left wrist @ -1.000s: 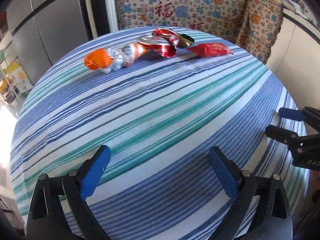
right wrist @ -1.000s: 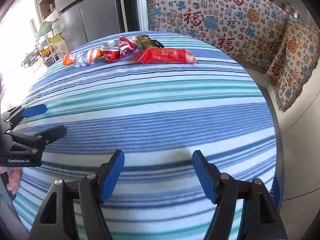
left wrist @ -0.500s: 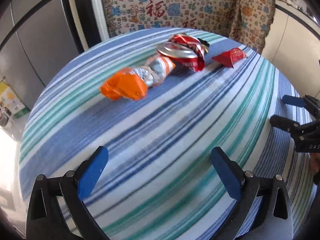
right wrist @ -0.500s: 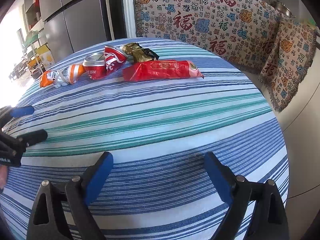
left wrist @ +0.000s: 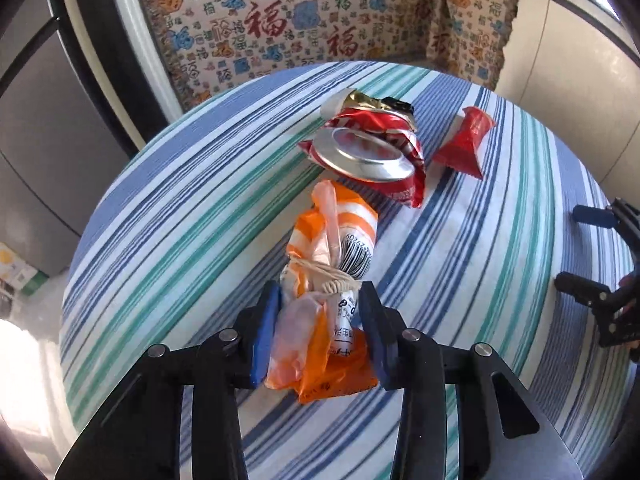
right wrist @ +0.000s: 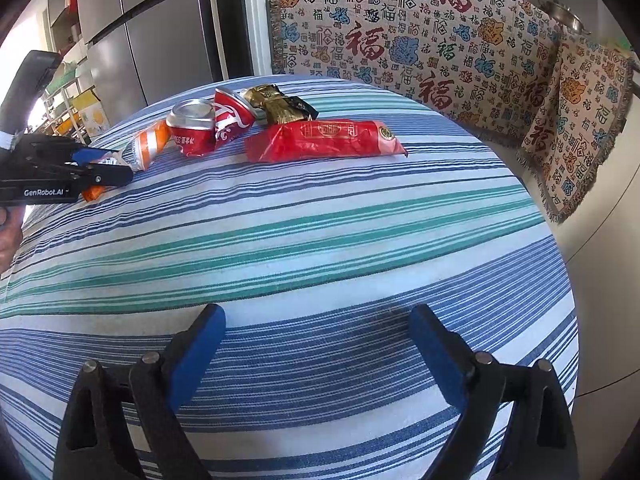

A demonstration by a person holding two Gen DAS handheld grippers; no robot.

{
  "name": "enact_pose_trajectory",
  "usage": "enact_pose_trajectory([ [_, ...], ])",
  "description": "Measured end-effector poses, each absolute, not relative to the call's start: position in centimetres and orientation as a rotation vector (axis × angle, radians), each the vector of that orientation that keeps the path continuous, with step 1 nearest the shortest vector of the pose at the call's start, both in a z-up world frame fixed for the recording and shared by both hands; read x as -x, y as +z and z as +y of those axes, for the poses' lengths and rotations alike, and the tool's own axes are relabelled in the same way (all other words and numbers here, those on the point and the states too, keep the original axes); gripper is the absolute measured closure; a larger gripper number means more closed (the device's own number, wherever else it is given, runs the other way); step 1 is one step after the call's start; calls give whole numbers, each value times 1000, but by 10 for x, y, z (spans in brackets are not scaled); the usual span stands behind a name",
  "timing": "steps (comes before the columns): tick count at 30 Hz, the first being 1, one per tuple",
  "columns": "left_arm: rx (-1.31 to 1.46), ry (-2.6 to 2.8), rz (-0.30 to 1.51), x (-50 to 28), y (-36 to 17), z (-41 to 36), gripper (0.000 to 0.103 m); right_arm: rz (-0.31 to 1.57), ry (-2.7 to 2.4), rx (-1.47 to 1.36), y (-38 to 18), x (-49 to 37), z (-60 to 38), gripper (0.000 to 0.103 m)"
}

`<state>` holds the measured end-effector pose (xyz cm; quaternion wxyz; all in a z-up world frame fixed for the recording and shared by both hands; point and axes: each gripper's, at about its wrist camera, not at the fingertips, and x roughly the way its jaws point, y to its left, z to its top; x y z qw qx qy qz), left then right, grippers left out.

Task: Collect trash
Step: 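Grasp the orange-wrapped bag with left tool while right tool grasps red snack wrapper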

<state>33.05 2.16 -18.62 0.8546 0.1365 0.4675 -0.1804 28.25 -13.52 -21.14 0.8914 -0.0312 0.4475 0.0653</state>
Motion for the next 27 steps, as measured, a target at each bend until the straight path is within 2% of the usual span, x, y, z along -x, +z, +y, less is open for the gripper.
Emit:
enact_pose_trajectory([
  [7,45,-157,1017,-253,-189,37,62,927,135,64,-211,-282,-136,7],
  [10,59,-107,986,-225,-194,27,59,927,135,64,-211,-282,-136,7],
  [11,56,-100,980,-219,-197,24,52,927,135,63,-211,-282,-136,7],
  [12,49,-100,980,-219,-200,21,33,927,135,64,-211,-282,-136,7],
  [14,13,-106,974,-221,-203,15,11,927,135,64,-211,-282,-136,7],
  [18,-72,-93,953,-235,-209,9,5,927,135,64,-211,-281,-136,7],
  [27,-41,-49,966,-252,-212,17,0,926,135,64,-210,-281,-137,7],
])
